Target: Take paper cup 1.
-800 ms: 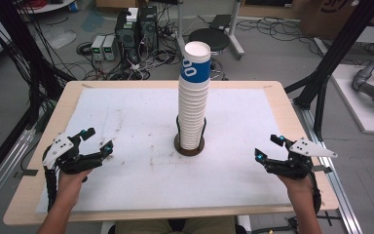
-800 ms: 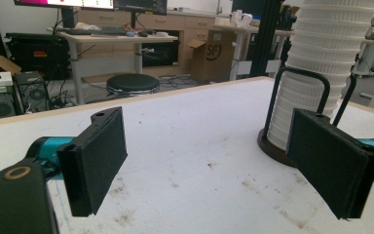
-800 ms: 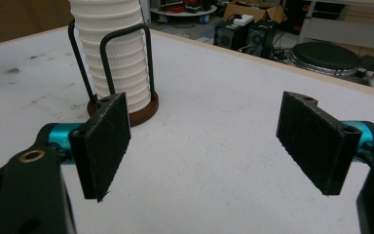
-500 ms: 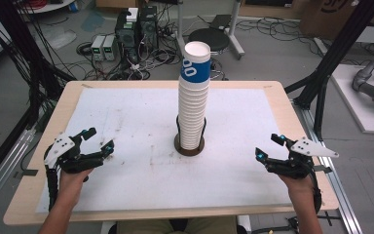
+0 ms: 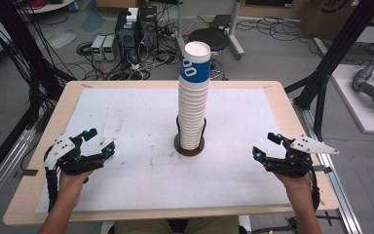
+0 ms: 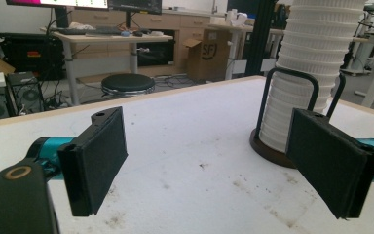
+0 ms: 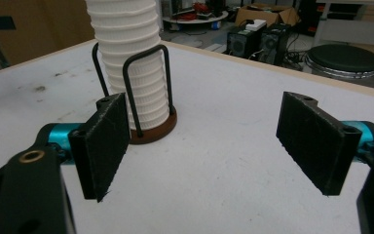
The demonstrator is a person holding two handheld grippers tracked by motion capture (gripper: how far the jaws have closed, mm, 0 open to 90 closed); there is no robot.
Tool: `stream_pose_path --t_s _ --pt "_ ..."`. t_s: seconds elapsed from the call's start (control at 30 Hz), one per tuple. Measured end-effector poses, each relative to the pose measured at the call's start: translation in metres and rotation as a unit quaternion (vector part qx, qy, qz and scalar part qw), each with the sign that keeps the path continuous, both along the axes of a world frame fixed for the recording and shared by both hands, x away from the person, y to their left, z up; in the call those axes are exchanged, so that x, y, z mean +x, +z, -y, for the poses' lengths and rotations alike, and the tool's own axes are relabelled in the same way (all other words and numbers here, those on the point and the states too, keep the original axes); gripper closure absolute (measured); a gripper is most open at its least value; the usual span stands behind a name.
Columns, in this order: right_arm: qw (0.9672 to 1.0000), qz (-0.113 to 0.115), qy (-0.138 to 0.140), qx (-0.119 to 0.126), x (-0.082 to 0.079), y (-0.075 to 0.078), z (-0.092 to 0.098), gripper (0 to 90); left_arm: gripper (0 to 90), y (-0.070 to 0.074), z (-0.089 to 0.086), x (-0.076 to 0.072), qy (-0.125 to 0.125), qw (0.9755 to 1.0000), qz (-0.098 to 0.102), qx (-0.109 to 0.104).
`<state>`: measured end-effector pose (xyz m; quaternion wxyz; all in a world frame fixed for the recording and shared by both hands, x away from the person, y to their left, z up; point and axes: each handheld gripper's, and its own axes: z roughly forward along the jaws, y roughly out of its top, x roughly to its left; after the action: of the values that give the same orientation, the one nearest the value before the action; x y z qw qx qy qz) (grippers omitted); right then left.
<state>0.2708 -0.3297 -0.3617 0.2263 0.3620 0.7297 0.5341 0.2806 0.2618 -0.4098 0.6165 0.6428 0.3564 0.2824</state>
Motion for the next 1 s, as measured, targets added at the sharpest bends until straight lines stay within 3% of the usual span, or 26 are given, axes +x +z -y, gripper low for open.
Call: stream_pose_path --t_s 0.27,0.4,0.43,0.47,0.87,1.0 --pt "0.9996 -0.005 0.023 0.015 0.002 0.018 -0.009 20.5 15.0 -0.002 0.005 0.003 -0.01 0.9999 -0.007 0.001" --pt "0.999 0.009 0.042 0.016 0.006 0.046 -0.021 20.5 15.6 -0.002 0.006 0.004 -0.012 0.9999 -0.005 0.003" --pt "0.999 0.009 0.042 0.016 0.006 0.046 -0.021 20.5 15.6 -0.002 0.006 0.004 -0.012 0.9999 -0.005 0.003" --pt "0.9985 0.017 0.049 0.02 0.01 0.057 -0.026 20.5 15.6 -0.002 0.007 0.004 -0.012 0.9999 -0.005 0.003" --pt "0.9962 0.025 0.08 0.023 0.032 0.107 -0.054 20.5 15.6 -0.003 0.006 0.004 -0.012 0.9999 -0.009 0.004" --pt "0.9951 0.027 0.095 0.011 0.045 0.128 -0.067 20.4 15.6 -0.003 0.007 0.005 -0.015 0.9998 -0.01 0.005"
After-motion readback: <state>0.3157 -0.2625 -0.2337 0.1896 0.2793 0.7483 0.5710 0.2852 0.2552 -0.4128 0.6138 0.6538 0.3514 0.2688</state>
